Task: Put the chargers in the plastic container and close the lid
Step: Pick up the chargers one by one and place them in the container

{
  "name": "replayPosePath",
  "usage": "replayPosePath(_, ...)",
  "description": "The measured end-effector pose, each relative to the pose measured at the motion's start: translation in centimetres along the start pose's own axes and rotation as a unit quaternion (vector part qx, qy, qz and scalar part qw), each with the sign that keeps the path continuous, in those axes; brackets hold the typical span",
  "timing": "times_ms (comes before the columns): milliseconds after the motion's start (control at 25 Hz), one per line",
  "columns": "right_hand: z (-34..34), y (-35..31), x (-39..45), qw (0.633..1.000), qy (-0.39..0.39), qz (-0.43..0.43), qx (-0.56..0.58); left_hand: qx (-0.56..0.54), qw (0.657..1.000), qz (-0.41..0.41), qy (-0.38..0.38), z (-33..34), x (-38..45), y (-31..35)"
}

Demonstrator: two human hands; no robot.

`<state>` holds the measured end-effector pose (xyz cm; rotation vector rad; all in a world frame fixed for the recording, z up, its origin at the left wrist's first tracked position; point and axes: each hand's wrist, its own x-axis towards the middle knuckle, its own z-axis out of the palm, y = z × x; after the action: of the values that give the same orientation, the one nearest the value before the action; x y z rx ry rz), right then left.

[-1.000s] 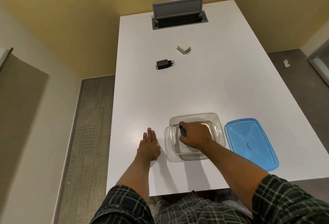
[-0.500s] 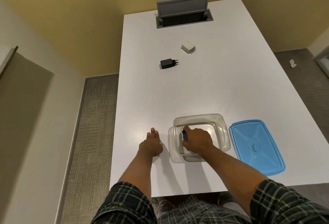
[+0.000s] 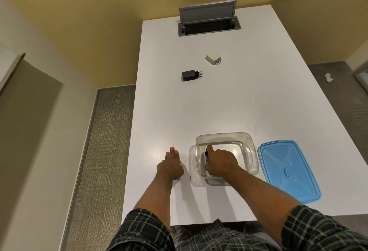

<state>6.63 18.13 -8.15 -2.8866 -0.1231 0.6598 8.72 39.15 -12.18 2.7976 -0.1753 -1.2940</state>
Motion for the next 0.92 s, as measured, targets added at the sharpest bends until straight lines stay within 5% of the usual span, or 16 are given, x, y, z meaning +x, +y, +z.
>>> replayPosePath(160,-0.6,0.4,0.0,0.996,0.071,-0.035,-0.045,0.013,1.000,-0.007,0.016,-0.1,-0.9,0.4)
replayPosePath(360,-1.9,0.7,0.7,0.960,0.240,-0.123,-0.067,0.059,0.987,-0.018,0.146,-1.2,-2.7,1.0)
replayPosePath(520,-4.2,0.4,2.4,0.943,0.312,-0.103,-0.050,0.105,0.978,0.014,0.181,-3.6,-2.8,1.2)
replayPosePath(760,-8.0,0.2,4.5,0.945,0.327,-0.022,0.007,0.070,0.953,0.072,0.285,-4.6,-1.4,0.8)
replayPosePath(920,-9.4,0.2,8.4,0.969,0.246,0.013,0.025,0.007,0.936,0.074,0.344,-4.4,2.0,-0.2)
